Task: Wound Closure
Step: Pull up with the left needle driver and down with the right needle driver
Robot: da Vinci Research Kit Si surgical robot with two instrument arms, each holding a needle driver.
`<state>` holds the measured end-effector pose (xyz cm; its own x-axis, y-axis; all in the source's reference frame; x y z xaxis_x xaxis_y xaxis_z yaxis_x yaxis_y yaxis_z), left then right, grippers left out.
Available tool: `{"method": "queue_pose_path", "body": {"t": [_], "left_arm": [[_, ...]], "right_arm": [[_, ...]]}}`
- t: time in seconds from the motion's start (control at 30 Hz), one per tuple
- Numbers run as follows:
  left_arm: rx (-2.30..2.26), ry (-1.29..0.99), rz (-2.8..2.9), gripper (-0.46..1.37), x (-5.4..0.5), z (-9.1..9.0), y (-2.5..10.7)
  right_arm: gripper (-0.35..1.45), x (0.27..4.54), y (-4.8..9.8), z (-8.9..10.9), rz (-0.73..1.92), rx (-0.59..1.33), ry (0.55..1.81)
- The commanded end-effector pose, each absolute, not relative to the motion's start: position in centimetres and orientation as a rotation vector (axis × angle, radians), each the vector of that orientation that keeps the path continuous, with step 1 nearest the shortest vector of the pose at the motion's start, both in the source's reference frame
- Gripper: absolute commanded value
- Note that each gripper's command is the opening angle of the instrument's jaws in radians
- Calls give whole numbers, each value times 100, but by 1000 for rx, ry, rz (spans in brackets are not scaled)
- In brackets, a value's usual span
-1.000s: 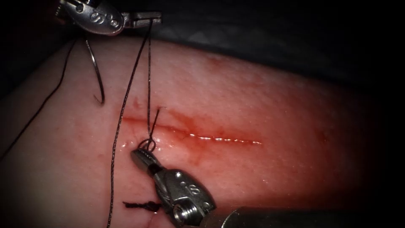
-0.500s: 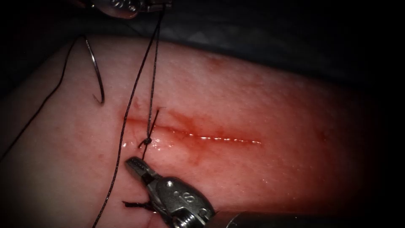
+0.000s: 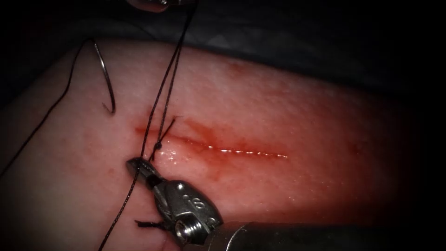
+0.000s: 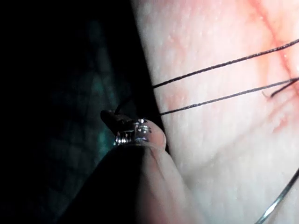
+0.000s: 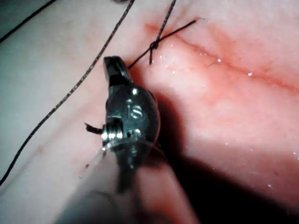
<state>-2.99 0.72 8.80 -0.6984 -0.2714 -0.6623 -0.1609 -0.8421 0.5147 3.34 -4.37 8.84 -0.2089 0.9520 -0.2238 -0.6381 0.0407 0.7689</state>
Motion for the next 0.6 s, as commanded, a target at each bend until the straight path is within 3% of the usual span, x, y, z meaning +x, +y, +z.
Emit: {"method": "queue_pose_path", "body": {"t": [0.03,0.43,0.6], "left_arm": [[1168,-859,-2697,-35,-301,878,75],[1033,-1019,-2596,-35,-318,870,99],[944,-1078,-2548,-35,-333,870,103]], "right_arm": [[-35,337,-437,886,1543,469,916],[-35,345,-474,913,1585,460,804],[-35,347,-491,919,1642,563,765]]}}
